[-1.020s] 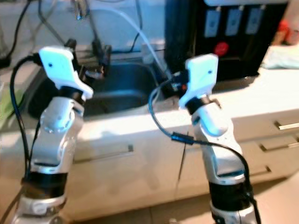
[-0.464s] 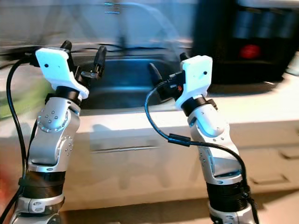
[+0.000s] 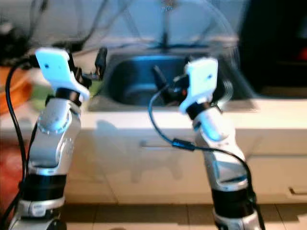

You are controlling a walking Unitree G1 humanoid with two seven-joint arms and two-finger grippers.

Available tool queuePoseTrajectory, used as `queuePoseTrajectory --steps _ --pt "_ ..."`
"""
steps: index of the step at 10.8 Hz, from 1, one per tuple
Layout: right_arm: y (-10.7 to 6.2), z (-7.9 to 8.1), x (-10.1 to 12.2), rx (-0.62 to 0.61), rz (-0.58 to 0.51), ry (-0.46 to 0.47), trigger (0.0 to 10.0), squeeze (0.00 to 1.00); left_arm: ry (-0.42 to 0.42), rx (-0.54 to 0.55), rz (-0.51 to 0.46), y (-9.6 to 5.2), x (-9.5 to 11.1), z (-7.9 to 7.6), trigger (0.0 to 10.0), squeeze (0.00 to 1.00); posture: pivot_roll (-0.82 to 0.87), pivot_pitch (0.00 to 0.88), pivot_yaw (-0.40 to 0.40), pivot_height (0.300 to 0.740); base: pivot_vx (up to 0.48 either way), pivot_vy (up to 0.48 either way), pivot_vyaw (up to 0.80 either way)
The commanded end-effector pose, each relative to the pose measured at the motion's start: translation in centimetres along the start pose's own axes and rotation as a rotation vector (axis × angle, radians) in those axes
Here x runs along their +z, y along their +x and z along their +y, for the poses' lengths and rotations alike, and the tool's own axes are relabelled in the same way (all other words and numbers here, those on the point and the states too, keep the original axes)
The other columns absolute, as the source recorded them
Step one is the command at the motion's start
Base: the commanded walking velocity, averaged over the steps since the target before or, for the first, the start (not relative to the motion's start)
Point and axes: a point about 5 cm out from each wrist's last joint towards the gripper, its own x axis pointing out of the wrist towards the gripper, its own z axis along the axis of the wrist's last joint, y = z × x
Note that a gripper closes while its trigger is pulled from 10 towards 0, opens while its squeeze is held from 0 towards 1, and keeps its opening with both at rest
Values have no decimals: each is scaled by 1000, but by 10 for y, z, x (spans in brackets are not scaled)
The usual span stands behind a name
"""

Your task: Kitchen organization

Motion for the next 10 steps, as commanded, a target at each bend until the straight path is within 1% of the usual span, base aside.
queuePoseTrajectory --steps 1,4,6,9,10 --pt "0 -5 2 -17 -2 -15 10000 0 3 -3 3 2 1 -2 10000 0 -5 0 38 740 0 0 0" --pt "0 -6 2 -19 -4 -31 10000 0 6 1 -3 4 2 -3 10000 0 -7 0 40 740 0 0 0" --pt "1 -6 2 -25 -2 -34 10000 0 6 0 -2 4 2 -3 10000 0 -7 0 40 740 0 0 491" --pt "1 -7 3 -32 -6 -31 10000 0 30 14 17 3 -3 2 10000 0 -8 0 41 740 0 0 0" --pt "1 -7 4 -33 -11 -30 10000 0 33 18 7 4 0 3 10000 0 -8 0 41 740 0 0 0"
